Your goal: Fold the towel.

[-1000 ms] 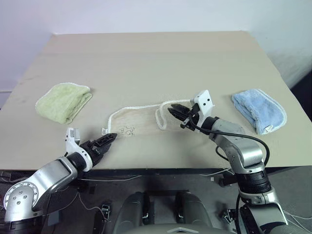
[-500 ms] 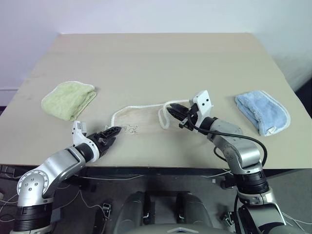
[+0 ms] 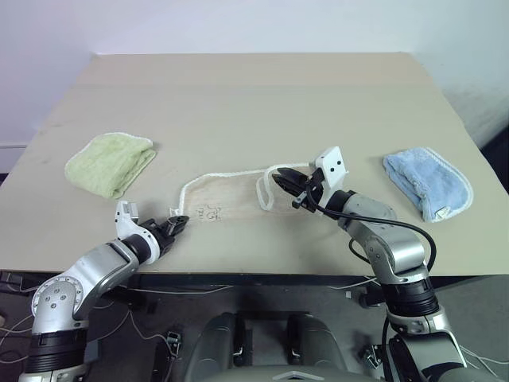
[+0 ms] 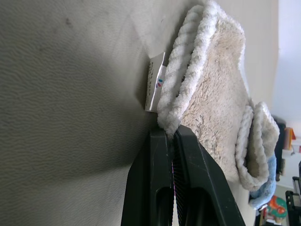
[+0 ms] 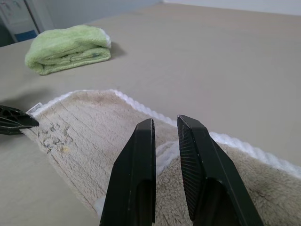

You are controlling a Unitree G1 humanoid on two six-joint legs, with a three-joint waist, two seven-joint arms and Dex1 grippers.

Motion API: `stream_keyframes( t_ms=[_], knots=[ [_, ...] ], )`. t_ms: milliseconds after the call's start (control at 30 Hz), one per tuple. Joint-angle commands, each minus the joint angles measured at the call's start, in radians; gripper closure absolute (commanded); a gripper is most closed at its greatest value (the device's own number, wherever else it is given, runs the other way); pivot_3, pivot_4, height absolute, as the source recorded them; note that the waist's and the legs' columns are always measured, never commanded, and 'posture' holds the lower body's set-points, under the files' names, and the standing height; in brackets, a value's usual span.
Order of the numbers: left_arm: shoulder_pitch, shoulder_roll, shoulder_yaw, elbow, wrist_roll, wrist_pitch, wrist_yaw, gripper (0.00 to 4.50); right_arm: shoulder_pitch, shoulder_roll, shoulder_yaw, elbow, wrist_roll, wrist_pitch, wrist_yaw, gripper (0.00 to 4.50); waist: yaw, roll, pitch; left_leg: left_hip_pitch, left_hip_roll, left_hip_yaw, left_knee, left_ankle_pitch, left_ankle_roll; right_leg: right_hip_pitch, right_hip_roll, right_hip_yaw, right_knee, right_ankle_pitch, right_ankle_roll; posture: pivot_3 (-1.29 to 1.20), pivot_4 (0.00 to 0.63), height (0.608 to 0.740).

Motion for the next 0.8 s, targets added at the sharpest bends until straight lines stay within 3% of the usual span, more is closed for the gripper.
stream_keyframes(
  t_ms=[33,200,367,600,800],
  knots=[
    [-0.005,0.039,0.086,-0.049,-0.025,-0.024,-0.025,4.43,-0.008,-0.002,-0.008,-0.03,0.006,-0.016,0.006,3.72,-0.003,-0.002,0.001,-0.001,0.0,0.0,0.0,0.0,0.0,-0.001,0.0,0.0,0.0,0.0,0.0,0.0,0.15,0.701],
    [-0.054,0.08,0.117,-0.05,-0.022,-0.03,-0.037,4.43,-0.021,0.009,0.002,-0.01,0.003,-0.024,0.009,3.72,-0.007,-0.002,0.001,-0.012,0.0,0.0,0.001,0.004,-0.006,-0.009,0.0,0.0,0.0,0.0,0.0,0.0,0.15,0.701],
    [-0.11,0.137,0.096,-0.05,0.044,0.011,-0.091,4.43,-0.037,0.017,0.004,0.005,0.002,-0.031,0.011,3.72,-0.012,-0.006,0.004,-0.013,0.0,0.0,0.001,0.004,-0.006,-0.007,0.002,0.0,0.0,0.002,0.003,0.0,0.15,0.701],
    [-0.224,0.23,0.037,-0.048,0.232,0.103,-0.312,4.43,-0.042,0.003,-0.017,-0.002,0.007,-0.028,0.008,3.72,-0.019,-0.009,0.006,-0.013,0.0,0.0,0.001,0.005,-0.007,-0.007,0.005,-0.002,0.001,0.002,0.004,0.0,0.15,0.701],
    [-0.382,0.22,-0.104,-0.111,0.404,0.168,-0.574,4.43,-0.045,-0.026,-0.056,0.01,0.003,-0.036,0.0,3.72,-0.018,-0.01,0.007,-0.012,0.0,0.001,0.001,0.006,-0.005,-0.006,0.007,-0.002,0.002,0.002,0.005,0.0,0.15,0.701]
  ],
)
